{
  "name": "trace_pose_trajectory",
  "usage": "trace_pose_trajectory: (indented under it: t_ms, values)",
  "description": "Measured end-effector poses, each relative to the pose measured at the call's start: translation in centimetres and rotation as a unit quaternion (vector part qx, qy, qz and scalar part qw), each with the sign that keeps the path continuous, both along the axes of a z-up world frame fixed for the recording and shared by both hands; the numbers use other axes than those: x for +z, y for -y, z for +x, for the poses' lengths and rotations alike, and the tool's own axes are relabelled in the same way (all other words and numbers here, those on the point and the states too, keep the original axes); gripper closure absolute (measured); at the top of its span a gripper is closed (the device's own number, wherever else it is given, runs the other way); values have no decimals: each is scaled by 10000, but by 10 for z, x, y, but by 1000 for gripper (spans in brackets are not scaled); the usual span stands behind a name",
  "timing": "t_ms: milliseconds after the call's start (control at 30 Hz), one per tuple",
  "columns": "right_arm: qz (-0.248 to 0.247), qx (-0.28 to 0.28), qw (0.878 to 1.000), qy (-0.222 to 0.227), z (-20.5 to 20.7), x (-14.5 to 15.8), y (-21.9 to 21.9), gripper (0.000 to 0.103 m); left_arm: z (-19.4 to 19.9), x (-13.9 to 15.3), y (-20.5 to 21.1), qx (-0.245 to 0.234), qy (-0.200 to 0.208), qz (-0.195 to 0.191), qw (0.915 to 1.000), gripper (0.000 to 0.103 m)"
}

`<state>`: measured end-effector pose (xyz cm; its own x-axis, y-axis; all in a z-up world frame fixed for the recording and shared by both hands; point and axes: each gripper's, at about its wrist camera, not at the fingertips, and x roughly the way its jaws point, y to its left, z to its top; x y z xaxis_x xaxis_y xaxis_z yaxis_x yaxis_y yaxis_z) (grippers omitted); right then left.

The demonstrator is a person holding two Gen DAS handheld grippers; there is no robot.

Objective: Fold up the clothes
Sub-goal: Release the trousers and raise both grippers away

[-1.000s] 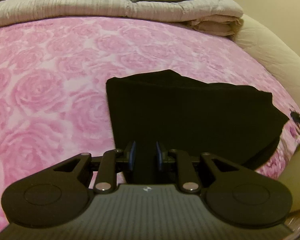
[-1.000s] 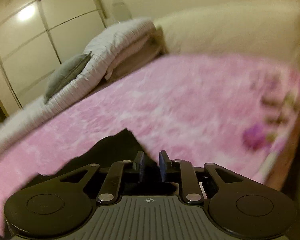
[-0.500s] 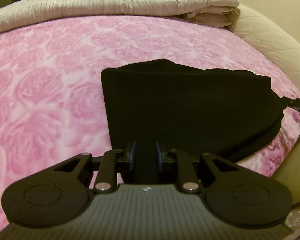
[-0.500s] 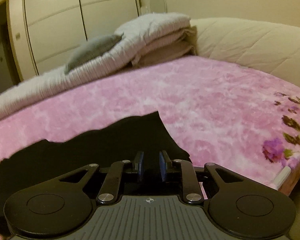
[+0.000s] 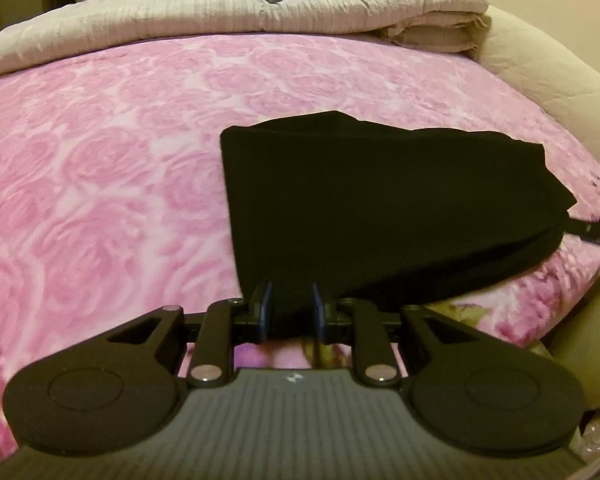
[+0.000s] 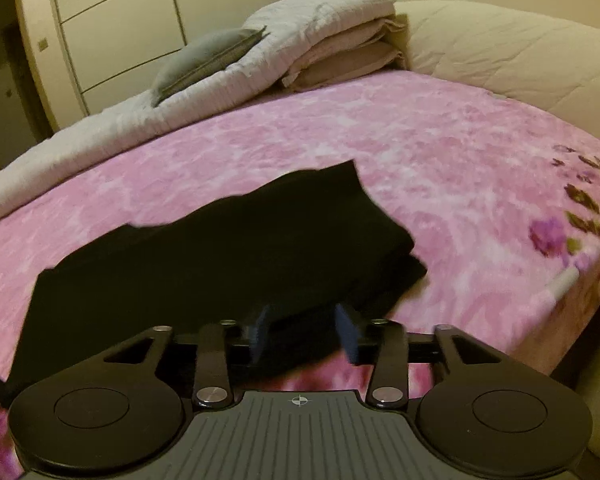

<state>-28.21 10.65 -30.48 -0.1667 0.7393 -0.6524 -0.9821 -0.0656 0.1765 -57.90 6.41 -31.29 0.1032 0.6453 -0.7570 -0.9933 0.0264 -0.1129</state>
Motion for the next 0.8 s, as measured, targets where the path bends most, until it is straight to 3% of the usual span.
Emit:
trace_pose_trajectory:
  t_ms: [400, 600, 800]
  values:
    - [-65, 256, 9996, 57, -34, 23, 71, 47, -12, 15, 43, -4, 225, 67, 9997, 80]
    - [-89, 206, 9997, 102, -47, 28, 90, 46, -10, 19, 50, -174, 293, 60, 9994, 77]
    - [-107, 350, 9991, 205, -49, 28, 97, 46, -2, 25, 58, -15, 254, 244, 9994, 74]
